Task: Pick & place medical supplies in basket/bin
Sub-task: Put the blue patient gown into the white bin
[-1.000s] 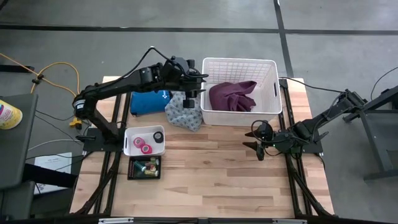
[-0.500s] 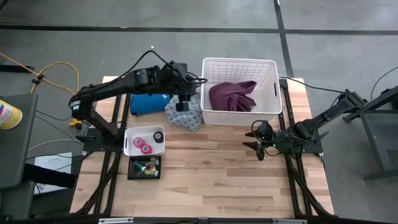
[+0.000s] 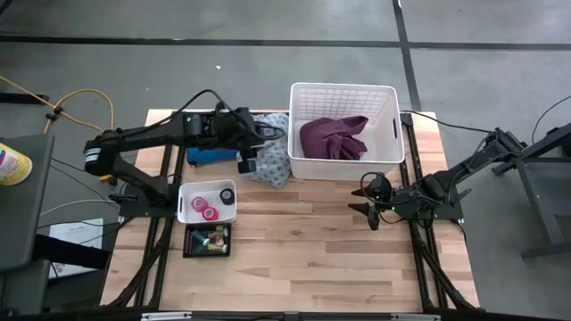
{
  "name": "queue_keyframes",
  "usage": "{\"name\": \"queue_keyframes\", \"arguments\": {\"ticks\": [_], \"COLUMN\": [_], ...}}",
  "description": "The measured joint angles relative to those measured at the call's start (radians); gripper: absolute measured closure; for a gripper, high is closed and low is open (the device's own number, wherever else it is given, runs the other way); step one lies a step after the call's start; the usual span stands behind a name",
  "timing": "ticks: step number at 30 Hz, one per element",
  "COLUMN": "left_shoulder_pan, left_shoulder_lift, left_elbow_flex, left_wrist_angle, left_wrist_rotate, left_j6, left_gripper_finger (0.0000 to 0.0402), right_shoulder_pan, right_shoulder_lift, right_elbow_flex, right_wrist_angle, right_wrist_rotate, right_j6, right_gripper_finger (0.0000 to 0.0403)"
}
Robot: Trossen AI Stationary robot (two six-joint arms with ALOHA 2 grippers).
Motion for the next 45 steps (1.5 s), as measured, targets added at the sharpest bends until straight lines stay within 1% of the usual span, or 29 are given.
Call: {"name": "queue_keyframes", "arguments": {"ticks": [4, 8, 11, 14, 17, 23, 30, 36, 39, 43, 45], "left_shoulder_pan": [-0.018, -0.048, -0.065, -0.078, -0.080, -0.070, -0.070, -0.070, -0.070, -0.070, -0.070], "left_shoulder_lift": [-0.092, -0.151, -0.166, -0.166, -0.166, -0.166, -0.165, -0.165, -0.165, -0.152, -0.135], "left_elbow_flex": [-0.175, -0.319, -0.392, -0.437, -0.454, -0.455, -0.455, -0.455, -0.455, -0.455, -0.457], "left_wrist_angle": [0.165, 0.276, 0.314, 0.339, 0.356, 0.359, 0.408, 0.404, 0.378, 0.348, 0.349], "left_wrist_rotate": [-0.006, -0.042, -0.082, -0.102, -0.103, -0.102, -0.100, -0.100, -0.099, -0.099, -0.099], "left_j6": [0.002, -0.019, -0.066, -0.094, -0.122, -0.133, -0.168, -0.178, -0.157, -0.065, -0.068], "left_gripper_finger": [0.0251, 0.0251, 0.0251, 0.0251, 0.0251, 0.0251, 0.0251, 0.0251, 0.0251, 0.0251, 0.0251], "right_shoulder_pan": [0.000, 0.000, 0.000, 0.000, 0.000, 0.000, 0.000, 0.000, 0.000, 0.000, 0.000], "right_shoulder_lift": [0.000, 0.000, 0.000, 0.000, 0.000, 0.000, 0.000, 0.000, 0.000, 0.000, 0.000], "right_elbow_flex": [0.000, 0.000, 0.000, 0.000, 0.000, 0.000, 0.000, 0.000, 0.000, 0.000, 0.000], "right_wrist_angle": [-0.001, 0.000, 0.000, 0.000, 0.000, 0.000, 0.000, 0.000, 0.000, 0.000, -0.001], "right_wrist_rotate": [0.000, 0.000, 0.000, 0.000, 0.000, 0.000, 0.000, 0.000, 0.000, 0.000, 0.000], "right_j6": [0.000, 0.000, 0.000, 0.000, 0.000, 0.000, 0.000, 0.000, 0.000, 0.000, 0.000], "right_gripper_finger": [0.0192, 0.0192, 0.0192, 0.0192, 0.0192, 0.0192, 0.0192, 0.0192, 0.0192, 0.0192, 0.0192]}}
